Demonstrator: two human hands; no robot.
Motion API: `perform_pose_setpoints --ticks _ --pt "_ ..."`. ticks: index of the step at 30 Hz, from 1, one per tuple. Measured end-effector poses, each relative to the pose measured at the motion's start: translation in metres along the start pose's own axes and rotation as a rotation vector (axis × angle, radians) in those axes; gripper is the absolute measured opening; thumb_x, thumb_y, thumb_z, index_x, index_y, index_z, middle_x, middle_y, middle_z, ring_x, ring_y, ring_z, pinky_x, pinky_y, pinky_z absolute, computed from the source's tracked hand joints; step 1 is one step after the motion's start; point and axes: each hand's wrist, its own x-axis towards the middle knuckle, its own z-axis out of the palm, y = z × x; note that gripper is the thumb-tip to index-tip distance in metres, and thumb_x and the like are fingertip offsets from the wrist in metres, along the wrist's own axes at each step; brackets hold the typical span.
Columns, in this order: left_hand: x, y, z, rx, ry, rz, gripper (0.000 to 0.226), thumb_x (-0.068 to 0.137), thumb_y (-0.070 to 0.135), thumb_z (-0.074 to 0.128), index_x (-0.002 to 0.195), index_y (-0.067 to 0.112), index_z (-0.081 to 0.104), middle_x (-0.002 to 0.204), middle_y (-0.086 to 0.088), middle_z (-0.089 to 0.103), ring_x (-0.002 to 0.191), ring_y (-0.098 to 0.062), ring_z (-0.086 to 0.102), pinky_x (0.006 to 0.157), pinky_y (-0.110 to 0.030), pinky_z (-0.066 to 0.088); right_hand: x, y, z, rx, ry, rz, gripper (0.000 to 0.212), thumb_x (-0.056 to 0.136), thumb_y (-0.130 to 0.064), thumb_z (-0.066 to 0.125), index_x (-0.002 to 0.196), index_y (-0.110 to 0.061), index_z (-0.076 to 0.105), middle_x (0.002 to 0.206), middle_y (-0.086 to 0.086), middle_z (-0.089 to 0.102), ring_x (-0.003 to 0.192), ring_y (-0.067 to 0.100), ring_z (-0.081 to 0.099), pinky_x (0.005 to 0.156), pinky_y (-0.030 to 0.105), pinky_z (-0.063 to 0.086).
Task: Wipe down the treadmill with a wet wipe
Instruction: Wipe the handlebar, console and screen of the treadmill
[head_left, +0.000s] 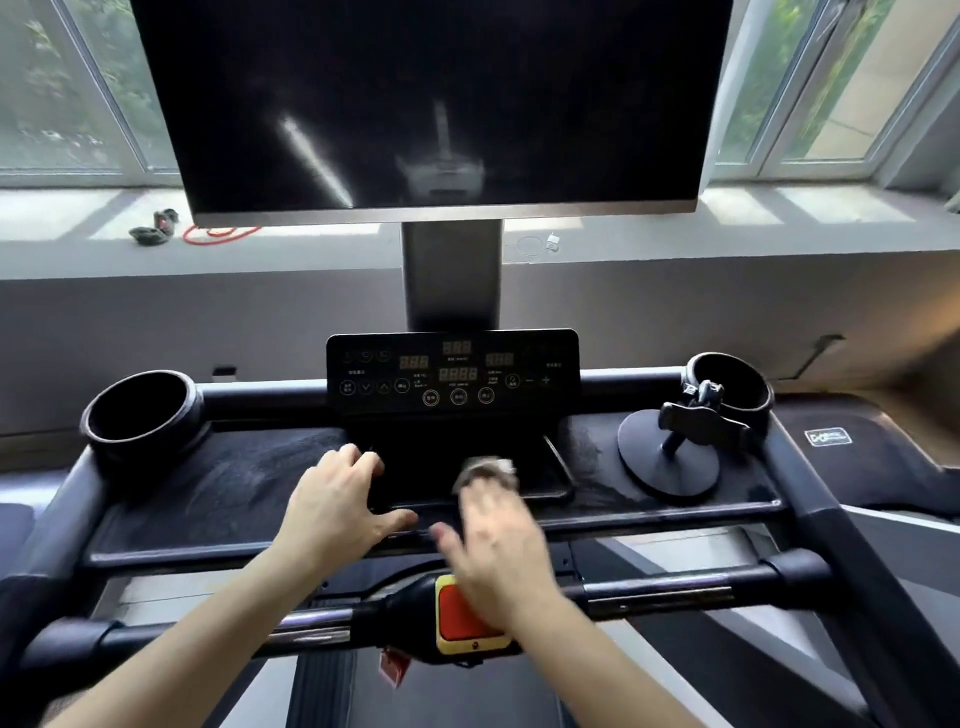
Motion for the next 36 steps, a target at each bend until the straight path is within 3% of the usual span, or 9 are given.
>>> perform_pose_setpoints --ticks 2,5,9,12,16,19,24,30,36 --pt "0.001 0.009 0.007 0.014 0.017 0.069 0.072 0.068 0.079 0.064 0.109 0.019 0.069 0.101 0.004 0.062 0.097 -0.023 0.06 0.08 -0.039 0.053 -0.011 -0.008 0.001 0.1 -0.063 -0.213 0.068 0.105 -0.055 0.029 0.144 -0.006 0.055 0.15 0.013 0.054 0.142 0.026 0.047 0.12 0.042 0.035" --pt "-0.003 0.016 0.015 0.004 0.014 0.115 0.067 0.071 0.071 0.068 0.111 0.017 0.072 0.105 0.003 0.066 0.098 -0.024 0.062 0.082 -0.04 0.054 -0.024 0.04 -0.008 0.034 -0.064 -0.241 0.064 0.106 -0.051 0.031 0.149 -0.007 0.05 0.155 0.011 0.048 0.147 0.022 0.04 0.124 0.038 0.024" --pt "-0.007 0.021 0.019 0.019 0.019 0.111 0.059 0.073 0.059 0.083 0.111 0.015 0.073 0.107 0.003 0.069 0.099 -0.024 0.065 0.085 -0.041 0.055 -0.033 0.129 -0.022 -0.098 0.003 0.092 0.068 0.102 -0.052 0.034 0.136 -0.001 0.061 0.14 0.018 0.061 0.133 0.032 0.056 0.117 0.036 0.026" --pt "-0.008 0.025 0.019 0.025 0.015 0.09 0.056 0.075 0.057 0.082 0.111 0.016 0.073 0.108 0.003 0.068 0.101 -0.023 0.065 0.088 -0.04 0.053 -0.026 0.118 -0.016 -0.05 0.019 0.267 0.076 0.101 -0.057 0.029 0.138 0.002 0.058 0.142 0.021 0.058 0.136 0.035 0.052 0.119 0.042 0.034" --pt "-0.004 0.045 0.02 -0.006 0.004 0.112 0.058 0.079 0.061 0.075 0.117 0.017 0.071 0.114 0.003 0.067 0.11 -0.022 0.063 0.094 -0.039 0.052 -0.037 0.074 -0.007 0.044 0.019 0.078 0.073 0.104 -0.058 0.027 0.142 -0.002 0.055 0.147 0.016 0.055 0.14 0.032 0.049 0.12 0.042 0.035" --pt "0.003 0.075 0.021 -0.067 -0.055 0.201 0.068 0.08 0.067 0.06 0.126 0.017 0.068 0.128 0.003 0.064 0.124 -0.02 0.056 0.105 -0.037 0.046 -0.058 0.104 -0.018 0.046 -0.015 -0.087 0.066 0.106 -0.052 0.028 0.15 -0.008 0.048 0.156 0.008 0.047 0.15 0.02 0.036 0.125 0.035 0.024" --pt "0.005 0.113 0.031 -0.027 -0.113 0.295 0.081 0.08 0.075 0.037 0.136 0.024 0.066 0.146 0.005 0.057 0.142 -0.016 0.042 0.118 -0.034 0.029 -0.076 0.177 -0.04 -0.051 0.039 -0.066 0.054 0.104 -0.042 0.038 0.137 -0.007 0.062 0.143 0.006 0.061 0.14 0.016 0.049 0.121 0.033 0.026" --pt "-0.006 0.13 0.045 0.036 -0.057 0.212 0.066 0.08 0.066 0.048 0.118 0.021 0.077 0.13 0.002 0.07 0.13 -0.02 0.058 0.112 -0.041 0.041 -0.074 0.158 -0.038 -0.089 0.083 0.137 0.06 0.101 -0.049 0.038 0.124 -0.003 0.069 0.125 0.015 0.069 0.12 0.031 0.062 0.112 0.042 0.043" --pt "-0.01 0.162 0.05 0.002 -0.064 0.139 0.064 0.083 0.058 0.056 0.128 0.016 0.072 0.14 -0.003 0.064 0.136 -0.022 0.054 0.114 -0.04 0.039 -0.077 0.165 -0.039 0.046 0.032 -0.07 0.059 0.107 -0.047 0.028 0.139 -0.009 0.06 0.141 0.006 0.062 0.135 0.02 0.053 0.121 0.035 0.034"
